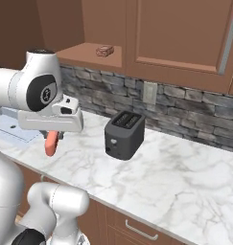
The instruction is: Pick up the bar soap and bar soap from the sink, and place them back in the cabinet, and close the cabinet door.
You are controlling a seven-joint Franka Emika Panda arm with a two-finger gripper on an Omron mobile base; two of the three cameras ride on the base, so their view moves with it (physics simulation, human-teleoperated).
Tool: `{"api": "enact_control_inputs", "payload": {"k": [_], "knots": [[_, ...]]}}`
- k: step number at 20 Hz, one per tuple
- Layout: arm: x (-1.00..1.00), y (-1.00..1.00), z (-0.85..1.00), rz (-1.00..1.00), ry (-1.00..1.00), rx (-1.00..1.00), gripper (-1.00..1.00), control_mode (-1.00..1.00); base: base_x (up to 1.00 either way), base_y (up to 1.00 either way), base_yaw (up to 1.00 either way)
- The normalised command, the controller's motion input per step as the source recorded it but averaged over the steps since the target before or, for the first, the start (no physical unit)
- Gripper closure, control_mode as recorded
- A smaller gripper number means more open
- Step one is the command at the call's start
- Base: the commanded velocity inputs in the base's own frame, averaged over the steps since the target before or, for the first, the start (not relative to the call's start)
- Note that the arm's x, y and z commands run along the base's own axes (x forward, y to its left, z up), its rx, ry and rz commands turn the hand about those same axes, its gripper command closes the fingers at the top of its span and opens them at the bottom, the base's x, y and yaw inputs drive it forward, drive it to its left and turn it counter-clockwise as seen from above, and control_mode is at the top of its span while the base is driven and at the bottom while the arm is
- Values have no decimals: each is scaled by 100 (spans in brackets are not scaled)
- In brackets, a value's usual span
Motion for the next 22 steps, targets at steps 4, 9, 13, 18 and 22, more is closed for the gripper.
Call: {"api": "enact_control_inputs", "payload": {"k": [4,9,13,18,22], "knots": [[0,0,0,0,0,0,100,100,0,0,1],[2,0,5,0,0,0,100,-100,0,0,0],[0,0,36,0,-4,0,100,-100,0,0,0],[0,0,53,0,-9,0,100,-100,0,0,0],[0,0,46,0,-8,0,100,-100,0,0,0]]}}
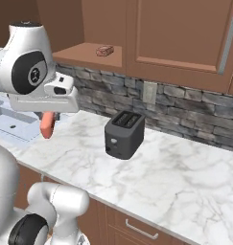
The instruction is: Pick up the bar soap and bar soap from the sink, and place them back in the cabinet, and close the cabinet door.
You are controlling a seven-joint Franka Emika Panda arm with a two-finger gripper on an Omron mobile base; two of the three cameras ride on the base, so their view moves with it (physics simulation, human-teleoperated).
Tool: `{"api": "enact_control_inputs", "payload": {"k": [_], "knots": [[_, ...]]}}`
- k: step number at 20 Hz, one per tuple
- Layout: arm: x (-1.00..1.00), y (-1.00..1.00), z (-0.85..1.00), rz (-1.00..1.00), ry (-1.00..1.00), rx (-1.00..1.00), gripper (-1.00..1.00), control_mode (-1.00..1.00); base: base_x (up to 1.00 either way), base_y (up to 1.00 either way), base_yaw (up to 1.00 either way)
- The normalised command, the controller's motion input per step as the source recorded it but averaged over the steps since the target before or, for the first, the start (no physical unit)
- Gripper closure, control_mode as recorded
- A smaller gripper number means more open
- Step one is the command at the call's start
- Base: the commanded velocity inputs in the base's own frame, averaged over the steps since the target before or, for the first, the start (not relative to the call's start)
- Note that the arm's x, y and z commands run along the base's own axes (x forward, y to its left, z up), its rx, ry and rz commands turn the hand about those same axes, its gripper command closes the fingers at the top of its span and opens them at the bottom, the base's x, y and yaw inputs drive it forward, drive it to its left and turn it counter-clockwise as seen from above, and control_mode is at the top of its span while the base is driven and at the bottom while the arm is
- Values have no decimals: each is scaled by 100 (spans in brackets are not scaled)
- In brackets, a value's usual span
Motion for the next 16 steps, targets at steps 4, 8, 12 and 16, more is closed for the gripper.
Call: {"api": "enact_control_inputs", "payload": {"k": [4,8,12,16], "knots": [[10,0,37,0,-6,0,100,-100,0,0,0],[32,0,26,0,-6,0,100,-100,0,0,0],[55,0,16,0,-1,0,100,-100,0,0,0],[39,0,19,0,-6,0,100,-100,0,0,0]]}}
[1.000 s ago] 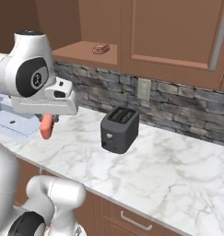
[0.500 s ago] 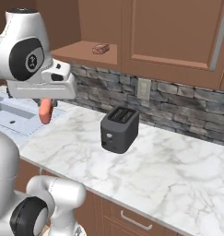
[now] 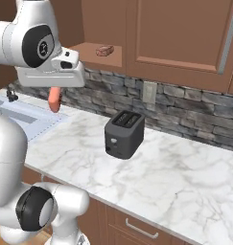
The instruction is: Pick up the bar soap and bar soap from the sink, and place them back in the cabinet, and close the cabinet door.
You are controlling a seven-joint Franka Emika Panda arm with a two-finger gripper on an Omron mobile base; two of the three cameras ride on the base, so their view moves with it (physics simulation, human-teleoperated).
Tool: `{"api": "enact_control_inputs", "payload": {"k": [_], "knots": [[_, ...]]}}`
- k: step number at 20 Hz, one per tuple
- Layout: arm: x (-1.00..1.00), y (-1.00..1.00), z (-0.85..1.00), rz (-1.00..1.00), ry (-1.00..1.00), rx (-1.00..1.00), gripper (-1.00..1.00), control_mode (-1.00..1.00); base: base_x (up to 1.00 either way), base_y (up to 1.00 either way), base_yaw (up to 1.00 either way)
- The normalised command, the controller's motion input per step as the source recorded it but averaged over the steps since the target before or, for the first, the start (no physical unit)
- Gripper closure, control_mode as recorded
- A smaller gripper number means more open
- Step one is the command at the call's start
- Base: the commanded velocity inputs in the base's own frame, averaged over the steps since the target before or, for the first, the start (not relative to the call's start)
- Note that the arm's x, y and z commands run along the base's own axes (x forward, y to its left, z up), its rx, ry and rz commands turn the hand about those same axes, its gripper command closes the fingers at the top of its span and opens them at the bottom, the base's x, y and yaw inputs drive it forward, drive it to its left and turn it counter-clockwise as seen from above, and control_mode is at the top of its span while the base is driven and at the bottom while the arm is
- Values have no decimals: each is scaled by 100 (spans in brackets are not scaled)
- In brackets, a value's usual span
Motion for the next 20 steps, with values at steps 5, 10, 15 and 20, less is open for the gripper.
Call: {"api": "enact_control_inputs", "payload": {"k": [5,10,15,20], "knots": [[20,0,18,0,-12,0,100,-100,0,0,0],[16,0,12,0,-15,0,100,-100,0,0,0],[15,0,11,0,-18,0,100,-100,0,0,0],[19,0,2,0,-20,0,100,-100,0,0,0]]}}
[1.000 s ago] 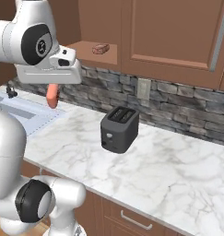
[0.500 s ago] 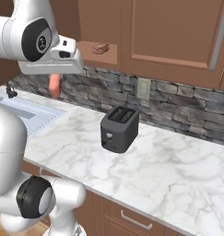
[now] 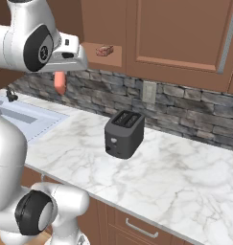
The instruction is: Pick up the bar soap and bar soap from the sink, and place them back in the cabinet, and close the cabinet door.
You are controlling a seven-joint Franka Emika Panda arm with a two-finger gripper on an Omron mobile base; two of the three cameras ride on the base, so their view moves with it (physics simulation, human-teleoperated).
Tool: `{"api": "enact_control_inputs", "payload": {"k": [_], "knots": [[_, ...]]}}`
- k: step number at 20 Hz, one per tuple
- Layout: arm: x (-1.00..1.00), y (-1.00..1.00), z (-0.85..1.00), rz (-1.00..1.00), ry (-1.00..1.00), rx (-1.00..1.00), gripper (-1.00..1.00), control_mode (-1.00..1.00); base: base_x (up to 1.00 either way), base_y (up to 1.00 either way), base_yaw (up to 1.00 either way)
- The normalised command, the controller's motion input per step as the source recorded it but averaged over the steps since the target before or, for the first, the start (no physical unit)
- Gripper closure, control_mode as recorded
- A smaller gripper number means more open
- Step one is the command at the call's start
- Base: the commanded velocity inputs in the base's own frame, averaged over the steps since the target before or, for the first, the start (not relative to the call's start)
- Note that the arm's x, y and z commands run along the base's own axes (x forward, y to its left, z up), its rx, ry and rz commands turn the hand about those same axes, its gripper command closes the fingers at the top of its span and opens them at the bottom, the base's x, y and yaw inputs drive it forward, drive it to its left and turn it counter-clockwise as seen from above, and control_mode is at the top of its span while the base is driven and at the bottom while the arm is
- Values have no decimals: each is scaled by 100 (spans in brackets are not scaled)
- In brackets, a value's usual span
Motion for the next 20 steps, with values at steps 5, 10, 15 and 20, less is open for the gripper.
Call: {"api": "enact_control_inputs", "payload": {"k": [5,10,15,20], "knots": [[23,0,1,0,-18,0,100,-100,0,0,0],[39,1,10,0,-7,0,100,-100,0,0,0],[49,3,13,0,0,0,100,-100,0,0,0],[39,1,9,0,0,0,100,-100,0,0,0]]}}
